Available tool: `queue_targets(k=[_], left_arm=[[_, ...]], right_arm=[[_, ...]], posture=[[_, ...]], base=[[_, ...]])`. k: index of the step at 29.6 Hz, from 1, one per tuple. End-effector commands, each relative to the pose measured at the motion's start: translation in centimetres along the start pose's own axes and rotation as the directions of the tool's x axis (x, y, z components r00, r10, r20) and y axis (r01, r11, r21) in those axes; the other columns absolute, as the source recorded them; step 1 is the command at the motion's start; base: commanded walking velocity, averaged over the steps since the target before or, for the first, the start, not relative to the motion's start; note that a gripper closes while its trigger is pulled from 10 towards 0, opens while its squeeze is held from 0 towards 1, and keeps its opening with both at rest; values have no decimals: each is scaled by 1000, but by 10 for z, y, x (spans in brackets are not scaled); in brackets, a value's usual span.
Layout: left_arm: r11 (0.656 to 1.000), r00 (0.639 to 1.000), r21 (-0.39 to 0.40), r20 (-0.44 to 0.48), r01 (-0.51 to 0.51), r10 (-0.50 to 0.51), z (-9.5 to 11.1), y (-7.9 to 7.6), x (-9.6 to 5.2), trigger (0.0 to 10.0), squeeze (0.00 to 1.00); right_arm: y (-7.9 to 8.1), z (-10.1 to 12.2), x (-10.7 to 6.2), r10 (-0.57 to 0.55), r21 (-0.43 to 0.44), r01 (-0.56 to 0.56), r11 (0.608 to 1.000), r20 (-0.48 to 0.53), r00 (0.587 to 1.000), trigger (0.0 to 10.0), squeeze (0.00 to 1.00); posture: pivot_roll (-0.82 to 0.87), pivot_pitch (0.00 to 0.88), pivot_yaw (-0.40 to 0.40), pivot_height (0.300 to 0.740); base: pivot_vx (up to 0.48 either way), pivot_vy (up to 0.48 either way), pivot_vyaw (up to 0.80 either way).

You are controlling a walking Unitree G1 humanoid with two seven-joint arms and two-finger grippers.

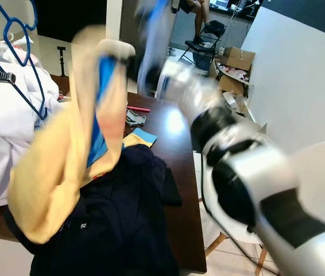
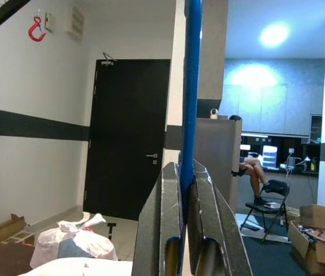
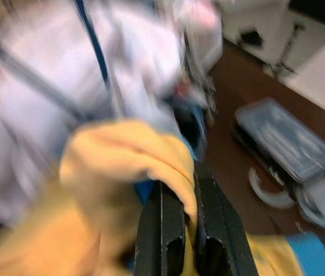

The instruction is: Hang hanger

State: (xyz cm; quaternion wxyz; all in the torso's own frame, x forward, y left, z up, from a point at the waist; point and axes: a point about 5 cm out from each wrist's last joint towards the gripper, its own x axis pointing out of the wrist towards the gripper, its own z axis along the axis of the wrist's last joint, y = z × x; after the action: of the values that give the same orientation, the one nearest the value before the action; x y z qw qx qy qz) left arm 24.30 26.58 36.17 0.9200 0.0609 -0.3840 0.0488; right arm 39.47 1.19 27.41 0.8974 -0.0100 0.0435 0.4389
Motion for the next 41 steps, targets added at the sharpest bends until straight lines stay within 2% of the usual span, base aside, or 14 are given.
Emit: queue_targets(k=[1, 8, 9, 15, 17, 30, 31, 34, 35, 37, 38, 39, 40, 41], left_arm=[[1000, 999, -7, 17, 28, -28, 3, -8, 3, 10000, 0], [998, 998, -37, 37, 59, -58, 8, -11, 8, 10000, 0], [992, 995, -88, 58, 91, -86, 12, -16, 10, 10000, 0], [973, 985, -165, 91, 162, -148, 17, -26, 11, 10000, 0], [913, 941, -244, 176, 327, -290, 32, -41, 13, 10000, 0], [897, 909, -191, 213, 397, -357, 42, -43, 23, 10000, 0], [859, 869, -161, 186, 486, -457, 32, -71, 24, 10000, 0], [859, 869, -161, 186, 486, -457, 32, -71, 24, 10000, 0], [846, 851, -105, 114, 523, -512, 13, -99, 23, 10000, 0], [846, 851, -105, 114, 523, -512, 13, -99, 23, 10000, 0], [840, 841, -38, 46, 541, -539, -4, -120, 19, 10000, 0], [840, 841, -38, 46, 541, -539, -4, -120, 19, 10000, 0], [832, 842, 133, -39, 538, -538, -24, -137, 13, 10000, 0], [832, 842, 133, -39, 538, -538, -24, -137, 13, 10000, 0]], right_arm=[[-4, -21, -2, -46, -86, 41, 996, -66, 997, 10000, 0], [-7, -32, -4, -67, -106, 59, 993, -78, 995, 10000, 0], [-11, -34, -7, -61, -109, 52, 993, -79, 995, 10000, 1000], [-15, -41, -13, -28, -127, 15, 992, -105, 994, 10000, 1000], [-29, -50, -41, 117, -53, -119, 991, -48, 992, 10000, 1000], [-50, -41, -100, 222, 62, -242, 968, 233, 947, 10000, 1000], [-71, -35, -126, 86, 191, -175, 966, 402, 912, 10000, 0], [-71, -35, -126, 86, 191, -175, 966, 402, 912, 10000, 0], [-98, -43, -150, -163, 348, -14, 938, 475, 865, 10000, 0], [-98, -43, -150, -163, 348, -14, 938, 475, 865, 10000, 0], [-118, -56, -166, -378, 485, 128, 865, 464, 801, 10000, 0], [-118, -56, -166, -378, 485, 128, 865, 464, 801, 10000, 0], [-132, -75, -180, -546, 583, 254, 772, 401, 736, 10000, 0], [-132, -75, -180, -546, 583, 254, 772, 401, 736, 10000, 0]], posture=[[196, 9, -155, 740], [191, 7, -145, 740], [187, 4, -137, 740], [184, 2, -132, 740], [162, 0, -107, 740], [139, 7, -82, 740], [116, 12, -68, 740], [116, 12, -68, 740], [95, 20, -57, 740], [95, 20, -57, 740], [87, 24, -52, 740], [87, 24, -52, 740], [84, 25, -49, 740], [84, 25, -49, 740]], base=[[0, 0, 0], [0, 0, 0], [0, 0, 0], [0, 0, 0], [0, 0, 0], [0, 0, 0], [0, 0, 0], [0, 0, 0], [0, 0, 0], [0, 0, 0], [0, 0, 0], [0, 0, 0], [0, 0, 0], [0, 0, 0]])
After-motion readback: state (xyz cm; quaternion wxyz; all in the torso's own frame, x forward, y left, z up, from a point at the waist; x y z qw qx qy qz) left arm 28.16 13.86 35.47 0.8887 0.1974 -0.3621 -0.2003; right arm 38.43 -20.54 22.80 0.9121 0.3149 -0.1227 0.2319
